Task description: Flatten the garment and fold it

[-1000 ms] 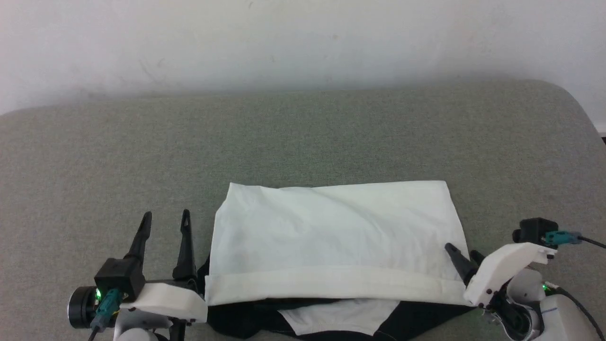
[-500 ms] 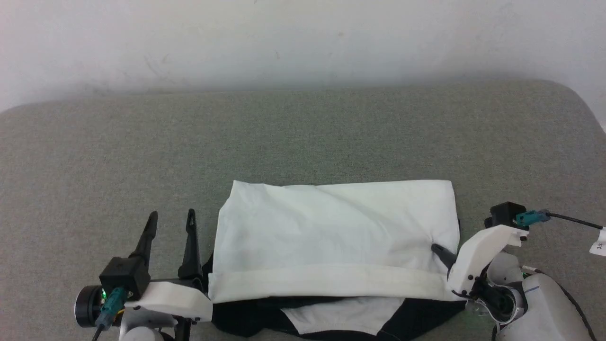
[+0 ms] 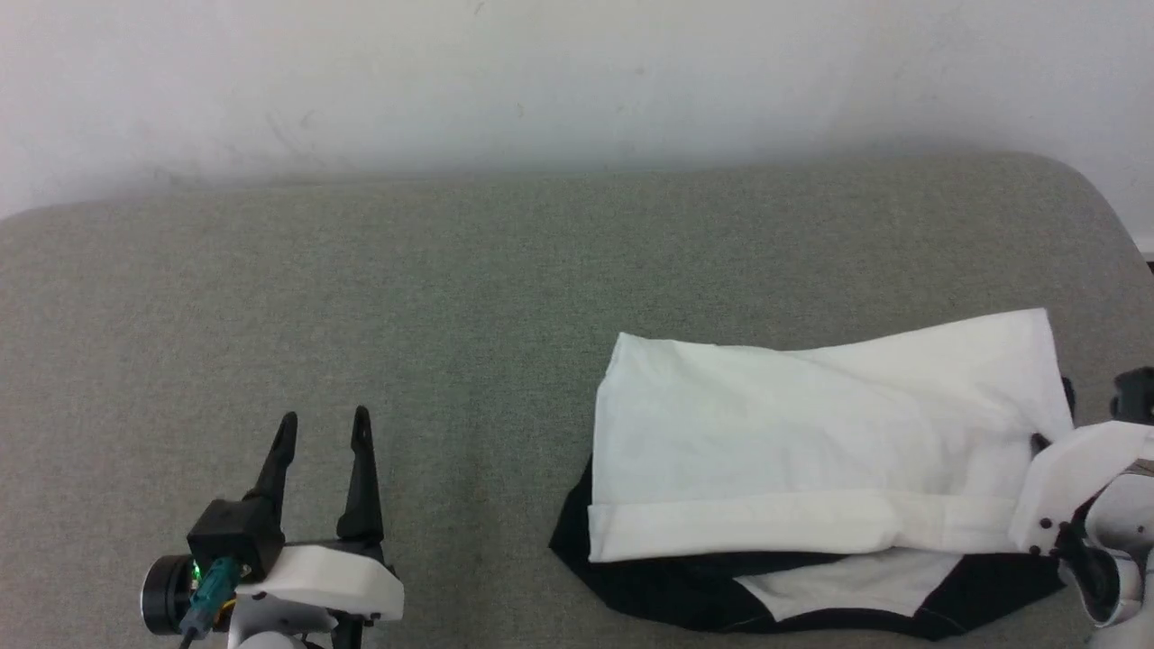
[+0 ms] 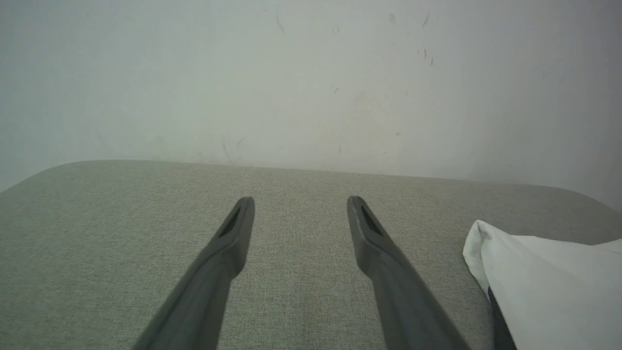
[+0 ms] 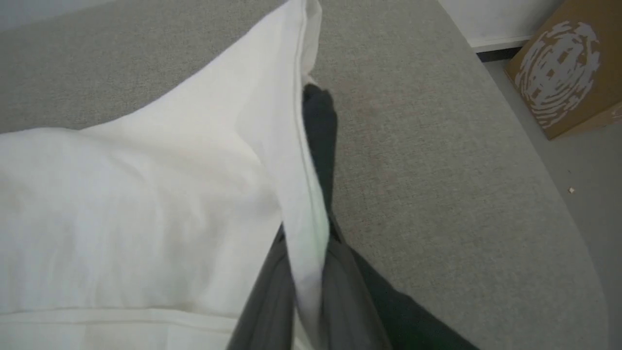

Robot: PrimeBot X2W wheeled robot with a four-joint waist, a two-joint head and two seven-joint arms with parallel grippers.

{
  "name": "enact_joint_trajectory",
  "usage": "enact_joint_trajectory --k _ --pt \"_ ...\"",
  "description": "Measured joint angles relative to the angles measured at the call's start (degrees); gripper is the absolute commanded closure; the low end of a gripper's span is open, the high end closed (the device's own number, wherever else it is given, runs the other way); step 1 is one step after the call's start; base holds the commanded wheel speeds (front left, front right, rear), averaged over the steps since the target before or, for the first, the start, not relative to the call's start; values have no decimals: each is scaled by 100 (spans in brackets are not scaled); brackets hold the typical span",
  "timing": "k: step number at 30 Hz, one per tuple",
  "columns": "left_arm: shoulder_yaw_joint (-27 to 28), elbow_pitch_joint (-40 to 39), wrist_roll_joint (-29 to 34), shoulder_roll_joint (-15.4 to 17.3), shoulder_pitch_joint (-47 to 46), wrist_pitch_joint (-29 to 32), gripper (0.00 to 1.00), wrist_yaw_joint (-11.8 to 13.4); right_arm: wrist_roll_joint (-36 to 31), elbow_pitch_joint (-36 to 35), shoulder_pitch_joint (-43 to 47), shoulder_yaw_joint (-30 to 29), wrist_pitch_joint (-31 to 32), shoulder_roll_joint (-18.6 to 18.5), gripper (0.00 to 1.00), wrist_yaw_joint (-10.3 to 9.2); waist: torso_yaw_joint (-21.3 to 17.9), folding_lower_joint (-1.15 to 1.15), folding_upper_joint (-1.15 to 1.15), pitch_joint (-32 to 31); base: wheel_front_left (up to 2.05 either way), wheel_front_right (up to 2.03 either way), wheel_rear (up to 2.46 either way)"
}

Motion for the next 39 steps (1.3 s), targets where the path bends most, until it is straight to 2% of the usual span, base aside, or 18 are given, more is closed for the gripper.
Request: enact_joint_trajectory --k 3,7,14,18,22,27,37,38,39 --pt "11 -11 45 -26 6 0 0 -2 -132 -374 83 -37 73 -1 100 0 -20 0 0 23 0 0 0" --pt "15 -40 86 -46 4 0 0 -9 -136 -950 189 389 242 -7 100 0 -42 0 0 62 0 0 0" --pt "15 -68 141 -63 -8 0 0 -58 264 -1948 307 1748 739 -16 100 -1 -19 0 0 128 0 0 0" --pt "14 -71 159 -81 -30 0 0 -96 392 -2167 292 2581 946 -14 100 -1 20 0 0 163 0 0 0" --pt "-9 -73 160 -111 -102 0 0 -103 489 -1990 178 3192 1048 -11 100 -1 91 0 0 202 0 0 0" --pt "-49 -75 187 -148 -179 0 0 -151 647 -1345 -51 3688 1038 -11 100 -1 230 0 0 286 0 0 0" --pt "-69 -67 210 -214 -294 0 0 -158 992 98 -711 3983 625 -13 100 -1 510 0 0 547 0 0 0" --pt "-68 -67 210 -216 -297 0 0 -159 1050 200 -755 3994 593 -14 78 -1 530 1 0 569 0 0 0" --pt "-66 -65 211 -219 -298 0 0 -159 1080 275 -798 4011 552 -16 38 -1 547 0 0 592 0 0 0"
